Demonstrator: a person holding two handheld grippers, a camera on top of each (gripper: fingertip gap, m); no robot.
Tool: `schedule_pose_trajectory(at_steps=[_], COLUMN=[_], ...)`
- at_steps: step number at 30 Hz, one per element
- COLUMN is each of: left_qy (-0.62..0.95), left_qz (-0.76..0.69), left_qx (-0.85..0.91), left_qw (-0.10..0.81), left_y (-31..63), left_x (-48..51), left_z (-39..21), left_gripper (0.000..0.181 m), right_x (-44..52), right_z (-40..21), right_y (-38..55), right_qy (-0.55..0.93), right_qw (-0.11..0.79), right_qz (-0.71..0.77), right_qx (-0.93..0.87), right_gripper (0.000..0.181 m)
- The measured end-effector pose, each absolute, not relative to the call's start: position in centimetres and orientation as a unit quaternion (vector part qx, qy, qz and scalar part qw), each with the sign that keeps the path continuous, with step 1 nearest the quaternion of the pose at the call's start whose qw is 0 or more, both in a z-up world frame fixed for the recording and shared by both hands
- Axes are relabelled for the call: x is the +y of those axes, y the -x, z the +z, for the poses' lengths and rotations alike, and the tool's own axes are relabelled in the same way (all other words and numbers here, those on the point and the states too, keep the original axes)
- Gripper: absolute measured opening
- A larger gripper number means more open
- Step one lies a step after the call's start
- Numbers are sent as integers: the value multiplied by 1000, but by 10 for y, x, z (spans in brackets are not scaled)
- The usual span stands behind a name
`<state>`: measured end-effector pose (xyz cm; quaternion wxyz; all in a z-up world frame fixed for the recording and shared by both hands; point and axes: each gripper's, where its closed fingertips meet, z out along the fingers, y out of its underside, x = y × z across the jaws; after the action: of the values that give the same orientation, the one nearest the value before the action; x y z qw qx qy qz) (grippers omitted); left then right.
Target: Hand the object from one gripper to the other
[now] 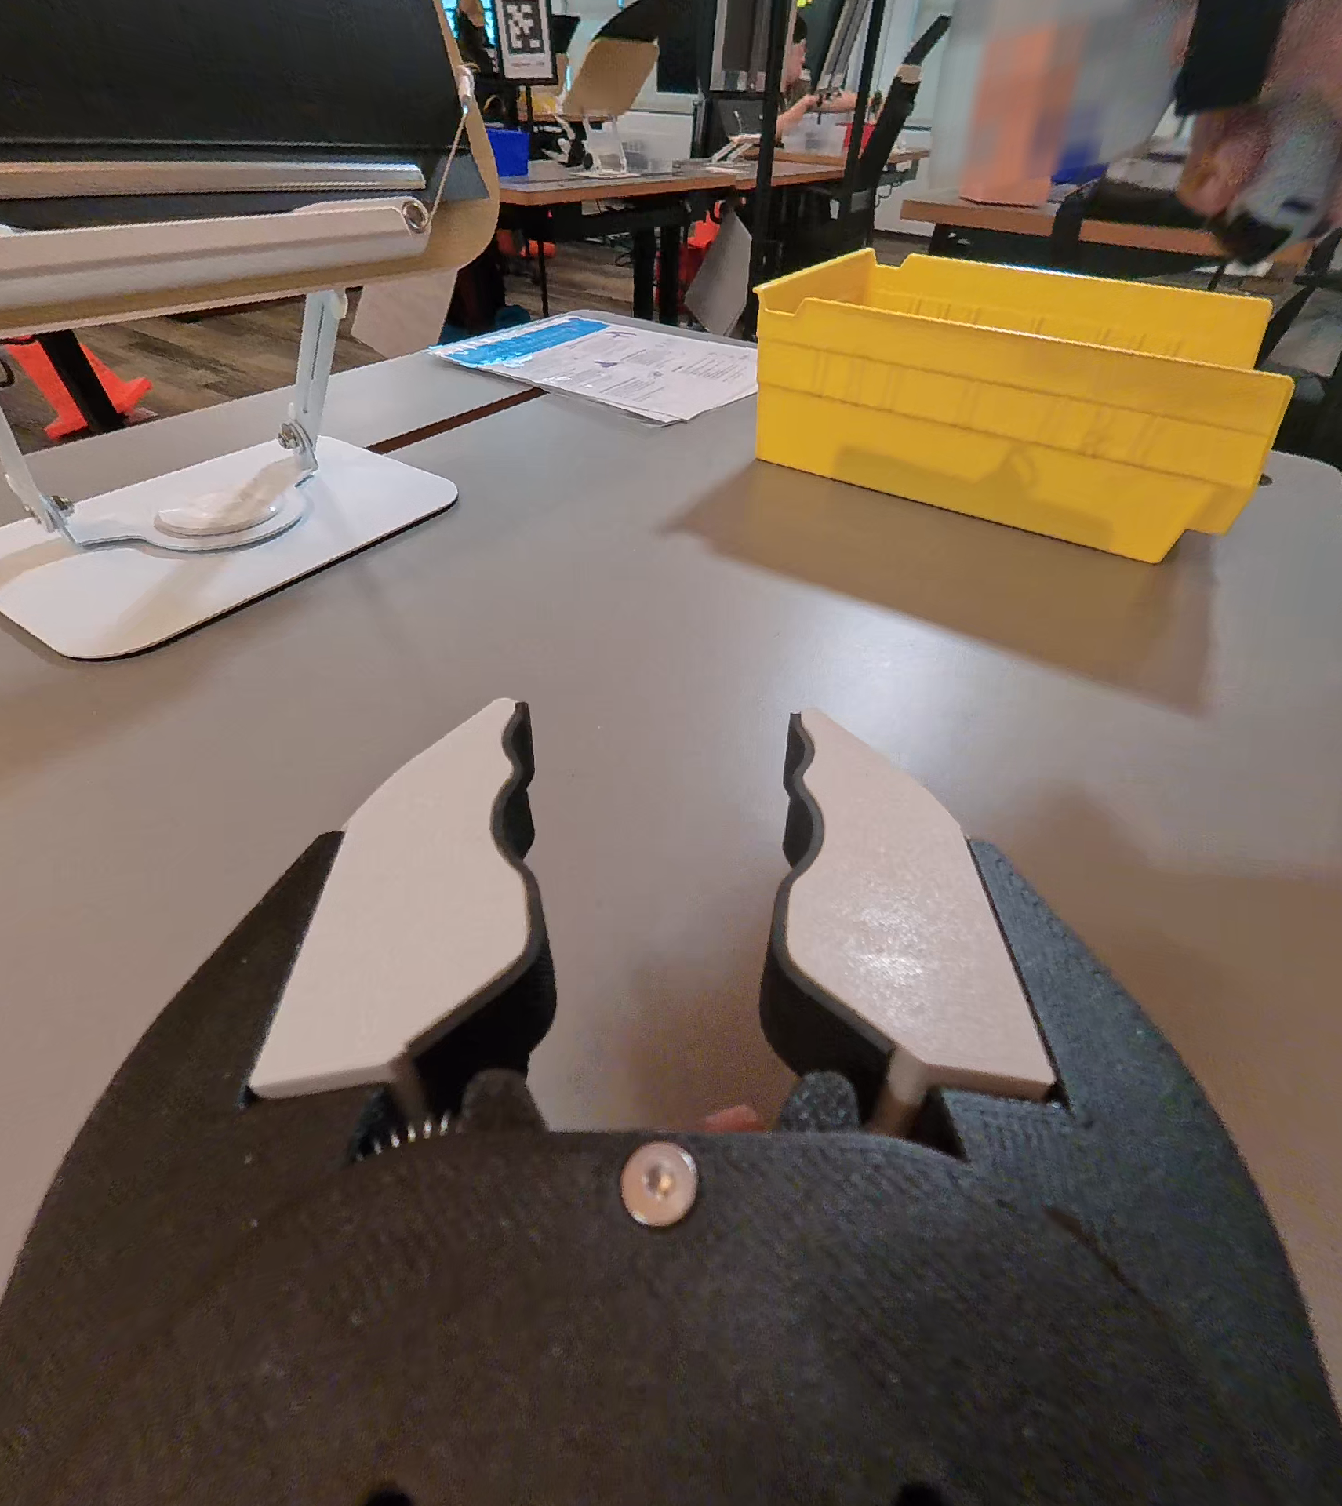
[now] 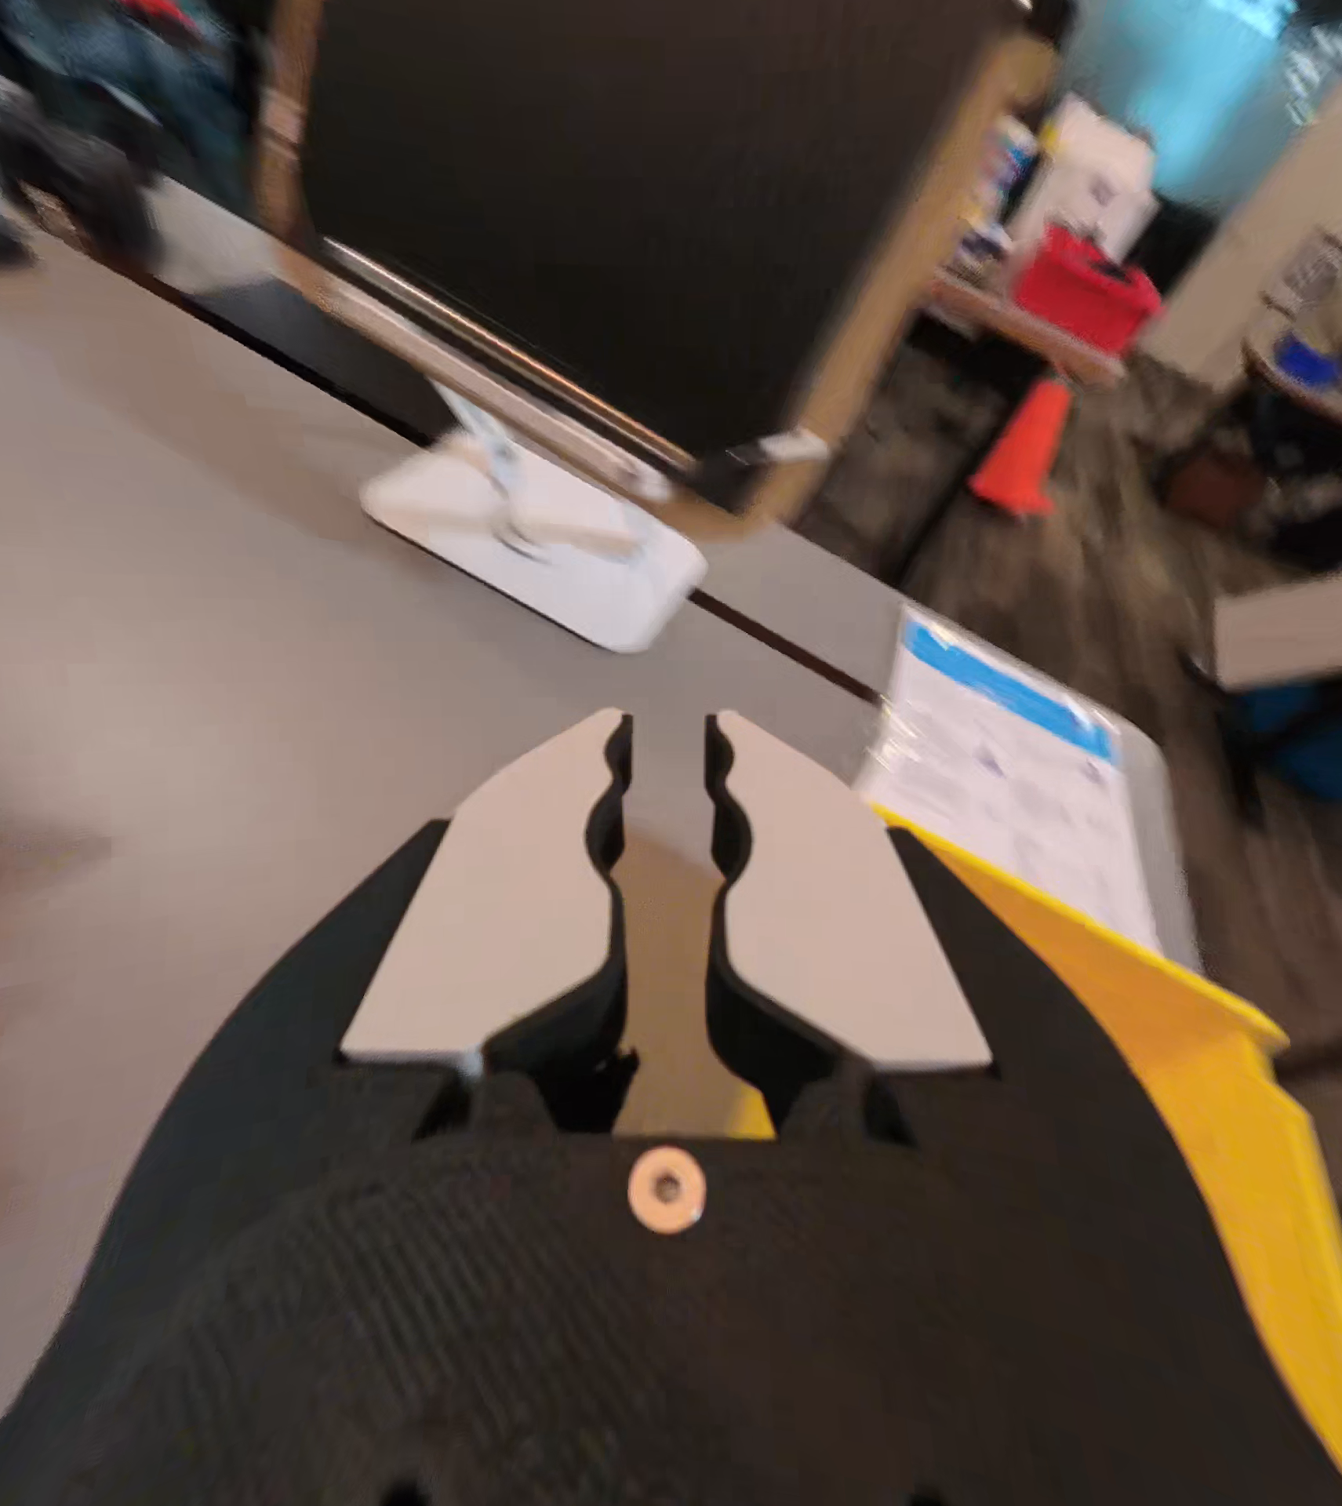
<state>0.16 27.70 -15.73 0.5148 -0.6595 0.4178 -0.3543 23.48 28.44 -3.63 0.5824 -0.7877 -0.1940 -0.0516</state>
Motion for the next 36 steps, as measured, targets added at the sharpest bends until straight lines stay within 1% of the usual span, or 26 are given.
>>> schedule_pose_trajectory(at_steps=[2, 6, 8, 11, 13, 20, 27, 31, 34, 36], left_qy=[660, 666, 670, 672, 674, 682, 679, 683, 685, 698], left_qz=[-358, -377, -391, -415, -431, -449, -408, -362, -343, -326], left_qx=[415, 404, 391, 370, 357, 346, 359, 338, 297, 270], left_qw=[513, 502, 496, 488, 483, 462, 493, 537, 570, 578], left_y=[-1, 0, 2, 6, 9, 10, 25, 73, 129, 172], left_x=[277, 280, 283, 287, 289, 294, 304, 328, 344, 351], left_z=[-157, -157, -157, -156, -155, -157, -143, -110, -72, -52], left_gripper=[60, 60, 61, 63, 63, 61, 58, 55, 47, 47], right_x=[292, 298, 293, 287, 287, 296, 297, 298, 299, 299], right_z=[-54, -117, -149, -161, -161, -182, -172, -168, -168, -169], right_y=[-180, -98, -69, -45, -43, -70, -83, -89, -90, -90], right_qy=[776, 769, 780, 779, 775, 792, 781, 775, 775, 777], right_qw=[583, 559, 528, 517, 521, 508, 515, 517, 516, 512], right_qz=[-23, 24, 83, 167, 192, 199, 287, 314, 320, 320], right_qx=[-242, -309, -326, -313, -303, -273, -205, -182, -177, -177], right_gripper=[21, 30, 40, 43, 43, 42, 37, 36, 36, 35])
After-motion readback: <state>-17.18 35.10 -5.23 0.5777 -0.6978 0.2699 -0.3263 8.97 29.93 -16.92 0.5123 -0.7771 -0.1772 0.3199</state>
